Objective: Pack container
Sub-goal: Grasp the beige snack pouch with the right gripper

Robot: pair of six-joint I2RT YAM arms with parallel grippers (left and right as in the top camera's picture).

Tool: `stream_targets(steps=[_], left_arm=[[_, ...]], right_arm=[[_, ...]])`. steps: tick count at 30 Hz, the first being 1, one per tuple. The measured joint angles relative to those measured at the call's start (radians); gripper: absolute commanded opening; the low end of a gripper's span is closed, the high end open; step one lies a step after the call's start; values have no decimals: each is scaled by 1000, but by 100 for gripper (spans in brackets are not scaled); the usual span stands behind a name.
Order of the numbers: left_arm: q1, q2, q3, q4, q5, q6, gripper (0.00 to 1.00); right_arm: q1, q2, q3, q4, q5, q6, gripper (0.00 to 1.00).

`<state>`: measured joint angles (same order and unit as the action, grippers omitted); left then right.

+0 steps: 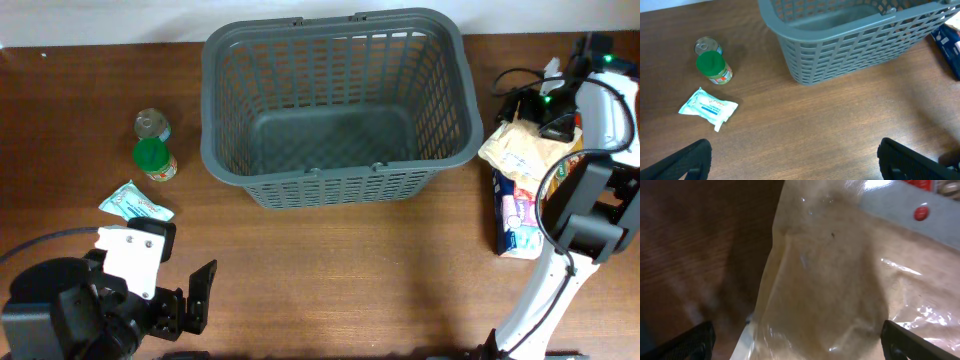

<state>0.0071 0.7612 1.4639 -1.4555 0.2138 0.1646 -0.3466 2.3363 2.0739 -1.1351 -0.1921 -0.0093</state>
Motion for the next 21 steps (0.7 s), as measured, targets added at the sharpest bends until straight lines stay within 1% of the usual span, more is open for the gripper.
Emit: stream_targets(steps=[2, 3, 4, 6, 7, 9, 10, 11, 12, 21], left_arm=[[0, 0, 0, 0, 0, 0, 99], [0, 0, 0, 0, 0, 0, 99], [0, 0, 0, 0, 0, 0, 99], [0, 0, 0, 0, 0, 0, 99], [0, 0, 0, 0, 0, 0, 99], [0, 0, 0, 0, 0, 0, 99], [0, 0, 0, 0, 0, 0, 99], [0, 0, 0, 0, 0, 0, 99], [0, 0, 0, 0, 0, 0, 99], [0, 0, 0, 0, 0, 0, 99]], right_arm=[[3, 6, 0, -1, 3, -4, 98], [2, 6, 0, -1, 2, -6, 89], [2, 6, 0, -2, 2, -8, 76], [2, 8, 0, -4, 9, -13, 41], [1, 10, 0, -5, 7, -13, 30], [1, 12, 0, -3, 6, -16, 18], [0, 13, 0, -3, 6, -16, 15], [0, 13, 0, -3, 6, -13, 8], [0, 13, 0, -4, 5, -18, 4], [0, 14, 5, -9, 5, -17, 4]])
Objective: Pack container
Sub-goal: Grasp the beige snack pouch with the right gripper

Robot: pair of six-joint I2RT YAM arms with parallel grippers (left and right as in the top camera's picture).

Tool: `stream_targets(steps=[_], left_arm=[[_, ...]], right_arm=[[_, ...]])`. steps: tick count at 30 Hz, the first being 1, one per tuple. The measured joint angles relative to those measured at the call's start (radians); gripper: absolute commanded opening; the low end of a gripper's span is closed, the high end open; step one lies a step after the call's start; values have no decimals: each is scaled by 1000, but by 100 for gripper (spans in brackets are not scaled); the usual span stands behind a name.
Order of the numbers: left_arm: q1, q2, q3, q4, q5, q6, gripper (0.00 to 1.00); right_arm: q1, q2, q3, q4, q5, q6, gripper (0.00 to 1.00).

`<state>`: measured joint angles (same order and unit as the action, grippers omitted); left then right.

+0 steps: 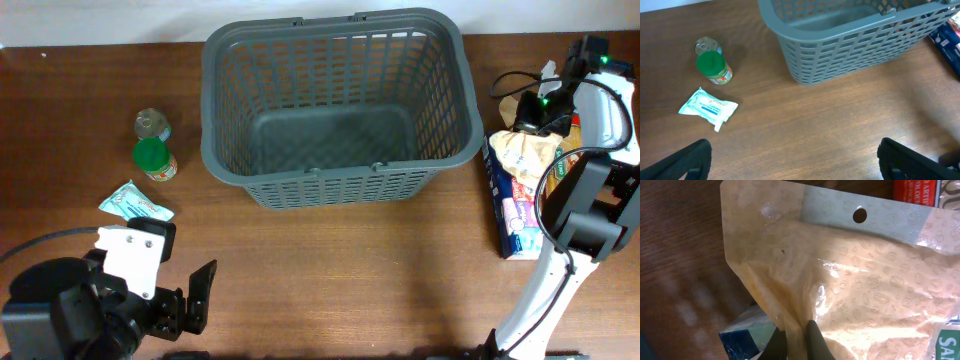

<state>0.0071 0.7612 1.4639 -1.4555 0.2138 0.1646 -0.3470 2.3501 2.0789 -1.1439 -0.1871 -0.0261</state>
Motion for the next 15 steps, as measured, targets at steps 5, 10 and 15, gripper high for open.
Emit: stream_targets(steps=[5, 10, 15], left_arm=[[0, 0, 0, 0, 0, 0, 99], [0, 0, 0, 0, 0, 0, 99], [0, 0, 0, 0, 0, 0, 99]], right_arm=[[-10, 3, 39, -58, -64, -1, 4], [-32, 6, 146, -125, -163, 1, 4], [-56, 5, 265, -163, -239, 0, 4]])
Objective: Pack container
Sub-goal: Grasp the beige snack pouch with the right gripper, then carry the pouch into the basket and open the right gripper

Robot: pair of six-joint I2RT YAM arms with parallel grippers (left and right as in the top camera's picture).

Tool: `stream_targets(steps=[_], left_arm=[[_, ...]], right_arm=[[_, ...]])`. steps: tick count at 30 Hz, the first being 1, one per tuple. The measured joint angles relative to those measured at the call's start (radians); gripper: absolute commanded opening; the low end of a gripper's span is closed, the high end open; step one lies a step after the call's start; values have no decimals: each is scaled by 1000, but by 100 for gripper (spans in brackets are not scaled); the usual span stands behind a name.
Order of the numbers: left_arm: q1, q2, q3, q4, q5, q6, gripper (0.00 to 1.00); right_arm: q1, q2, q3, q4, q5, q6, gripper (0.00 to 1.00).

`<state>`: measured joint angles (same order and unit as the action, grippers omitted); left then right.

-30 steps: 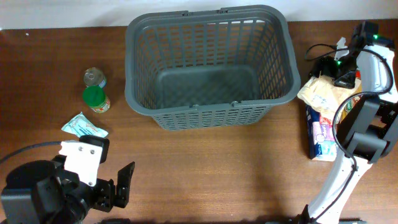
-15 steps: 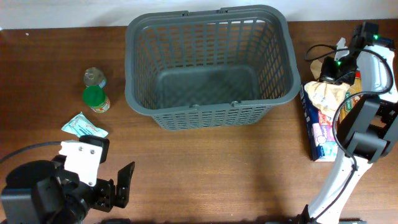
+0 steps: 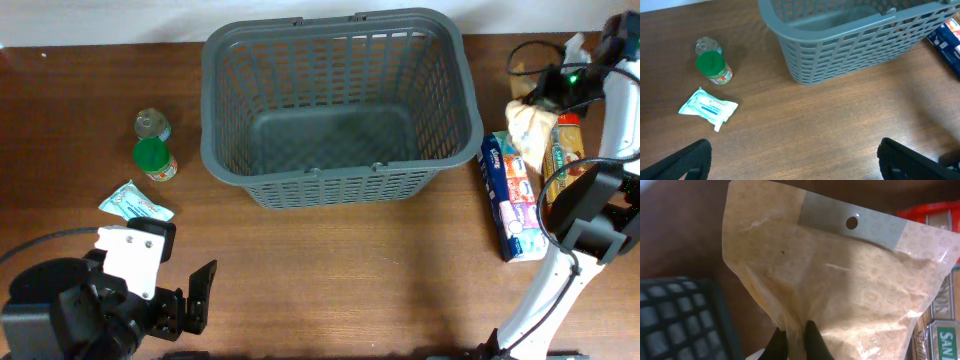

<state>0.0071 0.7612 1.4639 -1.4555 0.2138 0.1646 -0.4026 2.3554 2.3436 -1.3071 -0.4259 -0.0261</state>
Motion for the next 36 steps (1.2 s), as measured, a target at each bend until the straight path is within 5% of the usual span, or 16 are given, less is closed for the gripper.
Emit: stream_targets(steps=[8, 19, 29, 36], left_arm=[[0, 0, 0, 0, 0, 0, 99], [0, 0, 0, 0, 0, 0, 99], [0, 0, 0, 0, 0, 0, 99], [0, 0, 0, 0, 0, 0, 99]], right_arm=[[-16, 0, 198, -29, -141, 1, 4], [13, -16, 738, -74, -205, 2, 4], [268, -132, 776, -127, -195, -27, 4], [473, -132, 776, -248, -2, -32, 4]])
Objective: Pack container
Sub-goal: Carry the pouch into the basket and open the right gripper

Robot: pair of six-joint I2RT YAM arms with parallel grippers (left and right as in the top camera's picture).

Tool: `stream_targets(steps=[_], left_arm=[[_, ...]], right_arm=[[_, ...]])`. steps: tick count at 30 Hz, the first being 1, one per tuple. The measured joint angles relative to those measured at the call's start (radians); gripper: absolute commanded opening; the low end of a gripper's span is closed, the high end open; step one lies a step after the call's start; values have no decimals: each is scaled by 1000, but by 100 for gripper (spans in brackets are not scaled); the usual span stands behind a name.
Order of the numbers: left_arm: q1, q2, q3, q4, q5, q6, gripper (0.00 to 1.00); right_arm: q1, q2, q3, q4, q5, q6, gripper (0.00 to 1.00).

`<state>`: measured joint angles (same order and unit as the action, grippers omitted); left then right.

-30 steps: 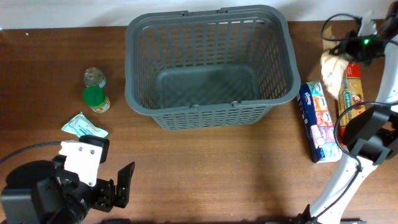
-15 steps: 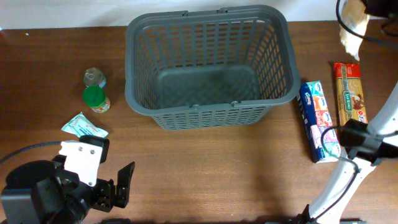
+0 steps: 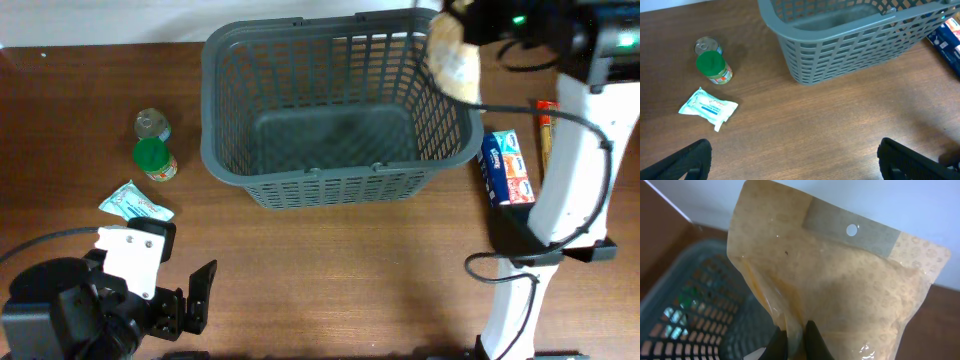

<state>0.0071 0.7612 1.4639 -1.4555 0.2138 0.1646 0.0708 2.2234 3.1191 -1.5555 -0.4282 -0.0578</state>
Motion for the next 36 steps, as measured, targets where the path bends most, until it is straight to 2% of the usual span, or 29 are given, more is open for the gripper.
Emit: stream_targets(steps=[9, 17, 22, 23, 25, 29, 36], left_arm=[[0, 0, 0, 0, 0, 0, 99], [0, 0, 0, 0, 0, 0, 99], [0, 0, 0, 0, 0, 0, 99], [0, 0, 0, 0, 0, 0, 99], [0, 0, 0, 0, 0, 0, 99], [0, 0, 0, 0, 0, 0, 99], [0, 0, 0, 0, 0, 0, 99]], right_arm=[[135, 0, -43, -63, 201, -1, 4], [157, 2, -192, -72, 256, 6, 4], [158, 3, -211, -72, 279, 6, 3], [158, 3, -211, -72, 281, 6, 6], [158, 3, -211, -72, 283, 13, 65], [158, 3, -211, -68, 283, 8, 75], [158, -9, -211, -68, 290, -3, 75]])
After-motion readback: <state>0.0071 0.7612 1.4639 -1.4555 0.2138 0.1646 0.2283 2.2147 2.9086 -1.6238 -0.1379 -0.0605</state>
